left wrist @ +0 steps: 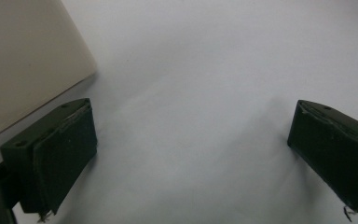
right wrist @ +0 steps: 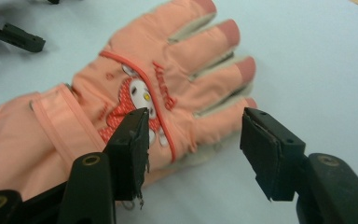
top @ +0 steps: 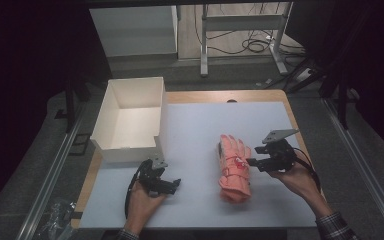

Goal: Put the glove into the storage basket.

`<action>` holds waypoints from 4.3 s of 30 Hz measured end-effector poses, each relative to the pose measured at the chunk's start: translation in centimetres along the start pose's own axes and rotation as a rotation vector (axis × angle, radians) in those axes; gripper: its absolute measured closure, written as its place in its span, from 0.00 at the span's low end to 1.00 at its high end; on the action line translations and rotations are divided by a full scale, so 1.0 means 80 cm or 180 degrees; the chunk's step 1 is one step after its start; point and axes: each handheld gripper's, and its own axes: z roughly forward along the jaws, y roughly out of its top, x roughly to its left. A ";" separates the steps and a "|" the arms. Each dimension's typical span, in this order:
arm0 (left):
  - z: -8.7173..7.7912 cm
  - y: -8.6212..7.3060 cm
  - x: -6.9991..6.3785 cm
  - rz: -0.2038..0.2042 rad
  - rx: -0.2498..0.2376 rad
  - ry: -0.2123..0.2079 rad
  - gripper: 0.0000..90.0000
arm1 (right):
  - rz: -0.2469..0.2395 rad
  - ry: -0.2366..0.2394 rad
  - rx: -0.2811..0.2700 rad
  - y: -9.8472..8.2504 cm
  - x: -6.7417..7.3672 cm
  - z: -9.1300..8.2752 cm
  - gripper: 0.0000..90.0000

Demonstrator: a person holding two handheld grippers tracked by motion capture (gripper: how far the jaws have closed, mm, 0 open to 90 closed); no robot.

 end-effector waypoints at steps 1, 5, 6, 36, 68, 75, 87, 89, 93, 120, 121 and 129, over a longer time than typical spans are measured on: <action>0.000 0.000 -0.001 -0.0027 -0.0015 -0.0002 0.01 | 0.0020 -0.0018 -0.0005 -0.003 -0.001 -0.002 0.47; 0.000 0.000 -0.001 -0.0029 -0.0014 -0.0002 0.01 | 0.0195 -0.0053 -0.0033 -0.017 -0.006 -0.007 0.45; 0.000 0.000 -0.001 -0.0029 -0.0014 -0.0002 0.01 | 0.0247 -0.0051 -0.0030 -0.021 -0.007 -0.008 0.44; 0.000 0.000 0.000 -0.0008 0.0004 0.0001 0.01 | 0.0429 0.0076 -0.0094 -0.134 0.032 0.008 0.91; 0.000 0.000 0.000 -0.0005 0.0005 0.0000 0.01 | 0.0220 0.0186 -0.0074 -0.075 0.052 0.078 0.94; 0.000 0.000 0.000 -0.0005 0.0003 0.0001 0.01 | 0.0196 0.0207 -0.0079 -0.062 0.057 0.092 0.94; 0.000 0.000 0.000 -0.0004 0.0004 0.0001 0.01 | 0.0220 0.0215 -0.0116 -0.045 0.059 0.112 0.94; 0.000 0.000 0.000 -0.0005 0.0004 0.0001 0.01 | 0.0212 0.0217 -0.0129 -0.042 0.058 0.115 0.94; 0.000 0.000 0.000 -0.0005 0.0005 0.0001 0.01 | 0.0221 0.0207 -0.0142 -0.036 0.056 0.122 0.94; 0.000 0.000 0.000 -0.0010 0.0007 -0.0005 0.01 | 0.0178 0.0015 -0.0275 -0.030 0.051 0.106 0.80; 0.000 0.000 0.000 -0.0011 0.0007 -0.0005 0.01 | 0.0175 -0.0012 -0.0285 -0.032 0.050 0.102 0.79; 0.000 0.000 0.000 -0.0002 0.0007 -0.0006 0.01 | 0.0258 -0.0248 -0.0300 -0.061 0.033 0.074 0.59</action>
